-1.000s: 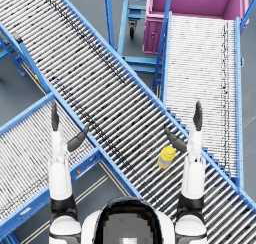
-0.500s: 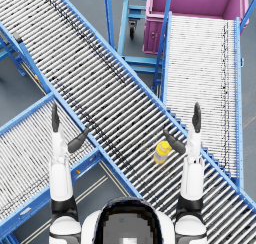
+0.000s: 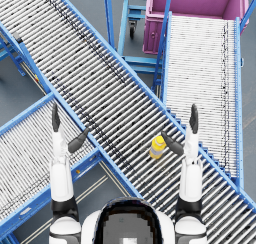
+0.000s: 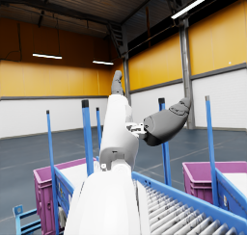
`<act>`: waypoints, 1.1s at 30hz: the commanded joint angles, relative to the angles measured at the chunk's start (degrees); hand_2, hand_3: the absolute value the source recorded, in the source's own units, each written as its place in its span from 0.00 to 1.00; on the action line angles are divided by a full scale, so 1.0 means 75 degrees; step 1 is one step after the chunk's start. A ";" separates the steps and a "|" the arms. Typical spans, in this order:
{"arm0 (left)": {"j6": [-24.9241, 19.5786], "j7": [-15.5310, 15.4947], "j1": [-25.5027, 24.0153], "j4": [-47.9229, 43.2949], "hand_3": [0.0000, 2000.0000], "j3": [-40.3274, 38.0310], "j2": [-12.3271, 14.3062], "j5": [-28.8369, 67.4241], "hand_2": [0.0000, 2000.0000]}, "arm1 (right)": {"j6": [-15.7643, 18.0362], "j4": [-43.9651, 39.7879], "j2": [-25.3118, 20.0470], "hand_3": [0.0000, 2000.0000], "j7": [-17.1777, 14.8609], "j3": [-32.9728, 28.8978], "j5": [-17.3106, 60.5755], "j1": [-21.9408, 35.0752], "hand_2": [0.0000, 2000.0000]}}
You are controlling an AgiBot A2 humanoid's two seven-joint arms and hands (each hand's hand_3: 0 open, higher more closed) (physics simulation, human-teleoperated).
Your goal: Pick up the oil and place it on the left assembly line, put the cola on the right, and keep Sprite still
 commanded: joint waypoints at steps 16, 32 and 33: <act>0.0000 0.0000 -0.0062 -0.0041 0.00 0.0390 0.0099 0.0000 0.00 | 0.0000 -0.2003 0.0312 0.00 0.0000 0.1804 0.0002 -0.1902 0.00; 0.0000 0.0000 -0.0026 0.0589 0.00 0.0437 0.0213 0.0000 0.00 | 0.0000 -0.7459 -0.0731 0.00 0.0000 0.2416 0.0001 0.0460 0.00; 0.0000 0.0000 -0.0026 0.0589 0.00 0.0432 0.0220 0.0000 0.00 | 0.0000 -0.7822 -0.0798 0.00 0.0000 0.2495 0.0001 0.0615 0.00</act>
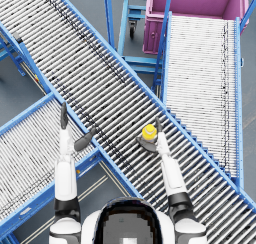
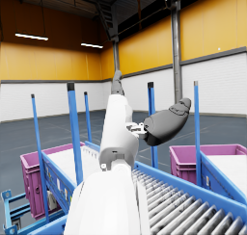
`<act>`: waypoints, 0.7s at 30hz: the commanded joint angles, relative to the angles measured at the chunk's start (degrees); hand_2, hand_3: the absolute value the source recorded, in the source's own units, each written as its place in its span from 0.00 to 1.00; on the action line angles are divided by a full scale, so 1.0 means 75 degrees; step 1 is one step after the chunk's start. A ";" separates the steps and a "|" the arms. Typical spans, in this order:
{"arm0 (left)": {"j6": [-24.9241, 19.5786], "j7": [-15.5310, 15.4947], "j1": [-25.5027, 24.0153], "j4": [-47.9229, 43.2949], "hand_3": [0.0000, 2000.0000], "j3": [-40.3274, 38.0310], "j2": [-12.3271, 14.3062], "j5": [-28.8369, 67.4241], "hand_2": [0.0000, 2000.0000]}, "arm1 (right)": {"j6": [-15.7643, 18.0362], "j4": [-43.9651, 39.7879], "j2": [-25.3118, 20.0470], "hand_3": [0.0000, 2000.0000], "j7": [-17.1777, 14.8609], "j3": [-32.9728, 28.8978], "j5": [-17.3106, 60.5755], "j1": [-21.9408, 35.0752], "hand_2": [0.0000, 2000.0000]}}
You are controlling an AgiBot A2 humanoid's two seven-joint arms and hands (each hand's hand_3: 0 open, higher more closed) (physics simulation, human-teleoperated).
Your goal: Pick up the oil and place it on the left assembly line, put the cola on the right, and keep Sprite still
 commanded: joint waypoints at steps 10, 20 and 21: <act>0.0000 0.0000 -0.0007 0.0067 0.00 -0.0150 0.0064 0.0000 0.00 | 0.0198 -0.0699 -0.0304 0.65 0.0081 0.0321 0.0008 0.0689 1.00; 0.0000 0.0000 -0.0806 0.0056 0.00 0.0227 0.0093 -0.0001 0.00 | 0.1315 0.3298 0.0025 1.00 -0.0023 0.0580 0.0004 0.1557 1.00; 0.0000 0.0000 -0.0799 0.0044 0.00 0.0345 0.0098 -0.0001 0.00 | 0.1413 0.3435 -0.0679 1.00 -0.0028 0.0015 0.0002 0.1555 1.00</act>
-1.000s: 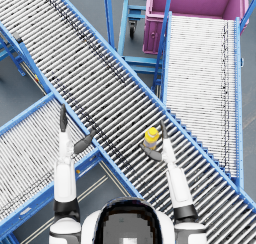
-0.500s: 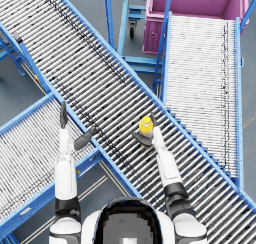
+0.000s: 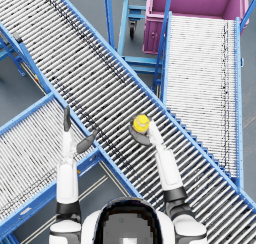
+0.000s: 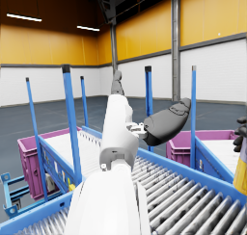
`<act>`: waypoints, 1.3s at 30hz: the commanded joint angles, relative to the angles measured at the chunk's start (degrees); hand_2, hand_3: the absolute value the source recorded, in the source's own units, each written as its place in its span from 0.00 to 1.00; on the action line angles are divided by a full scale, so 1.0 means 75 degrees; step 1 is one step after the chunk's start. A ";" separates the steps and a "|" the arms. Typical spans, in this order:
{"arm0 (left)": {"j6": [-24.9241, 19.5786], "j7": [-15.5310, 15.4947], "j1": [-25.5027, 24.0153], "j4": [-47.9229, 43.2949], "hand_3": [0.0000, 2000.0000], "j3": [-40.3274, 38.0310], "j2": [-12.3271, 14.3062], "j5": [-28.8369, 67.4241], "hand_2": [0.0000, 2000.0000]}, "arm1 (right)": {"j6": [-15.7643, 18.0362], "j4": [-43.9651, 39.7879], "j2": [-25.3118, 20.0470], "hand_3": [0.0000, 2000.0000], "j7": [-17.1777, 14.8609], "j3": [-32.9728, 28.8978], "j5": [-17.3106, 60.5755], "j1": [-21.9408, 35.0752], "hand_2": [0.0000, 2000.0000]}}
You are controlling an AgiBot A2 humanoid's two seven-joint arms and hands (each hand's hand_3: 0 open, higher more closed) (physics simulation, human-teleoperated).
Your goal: Pick up the oil and place it on the left assembly line, put the cola on the right, and keep Sprite still
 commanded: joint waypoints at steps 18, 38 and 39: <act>-0.0017 0.0001 0.0493 0.0592 0.00 0.2779 0.0566 0.0001 0.00 | 0.0085 0.1620 -0.0079 1.00 0.0041 0.1939 0.0005 0.1033 1.00; -0.0546 0.0016 -0.0549 -0.0270 1.00 0.0973 0.0211 0.0008 1.00 | -0.0882 0.2328 0.0322 0.02 0.0046 0.1544 0.0004 0.0459 0.00; -0.0586 0.0011 -0.0688 -0.0231 1.00 0.0732 0.0206 0.0006 1.00 | -0.0983 0.2365 0.0386 0.00 0.0041 0.1432 0.0004 0.0346 0.00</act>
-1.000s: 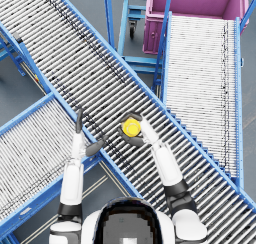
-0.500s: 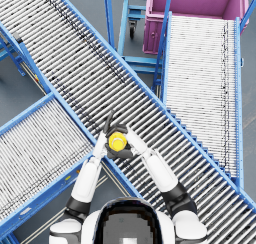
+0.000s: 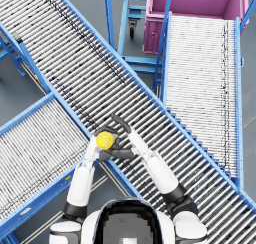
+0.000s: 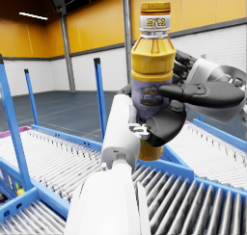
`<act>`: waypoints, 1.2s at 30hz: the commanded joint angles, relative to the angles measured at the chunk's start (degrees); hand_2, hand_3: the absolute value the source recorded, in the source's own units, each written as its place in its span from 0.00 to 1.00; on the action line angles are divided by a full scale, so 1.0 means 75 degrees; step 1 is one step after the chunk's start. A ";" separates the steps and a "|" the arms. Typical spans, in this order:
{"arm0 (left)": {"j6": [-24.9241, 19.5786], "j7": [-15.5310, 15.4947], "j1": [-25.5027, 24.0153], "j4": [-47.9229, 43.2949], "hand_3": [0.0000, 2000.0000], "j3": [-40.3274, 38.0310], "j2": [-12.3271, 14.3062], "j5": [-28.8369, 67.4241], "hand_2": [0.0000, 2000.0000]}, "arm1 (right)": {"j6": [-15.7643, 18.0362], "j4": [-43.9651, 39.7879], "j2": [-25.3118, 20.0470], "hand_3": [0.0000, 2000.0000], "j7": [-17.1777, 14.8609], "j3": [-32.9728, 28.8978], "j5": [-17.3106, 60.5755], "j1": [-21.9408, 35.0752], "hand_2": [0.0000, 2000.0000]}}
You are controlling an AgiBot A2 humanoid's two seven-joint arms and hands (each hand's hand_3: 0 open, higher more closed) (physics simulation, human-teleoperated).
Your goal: Pick up the oil and place it on the left assembly line, put the cola on the right, and keep Sprite still
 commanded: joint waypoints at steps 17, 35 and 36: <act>0.0108 0.0001 -0.0791 0.2197 1.00 -0.5072 -0.0021 -0.0005 1.00 | -0.0428 0.0345 -0.0041 0.00 -0.0014 -0.0490 -0.0002 -0.0396 0.00; 0.0582 -0.0011 0.0155 0.0296 0.00 -0.4937 -0.1160 -0.0011 0.00 | -0.0430 0.0306 -0.0569 0.00 -0.0014 -0.2288 -0.0003 -0.0038 0.00; 0.0584 -0.0011 0.0123 0.0219 0.00 -0.4652 -0.1118 -0.0010 0.00 | -0.0430 0.0346 -0.0565 0.00 -0.0014 -0.2587 -0.0003 -0.0017 0.00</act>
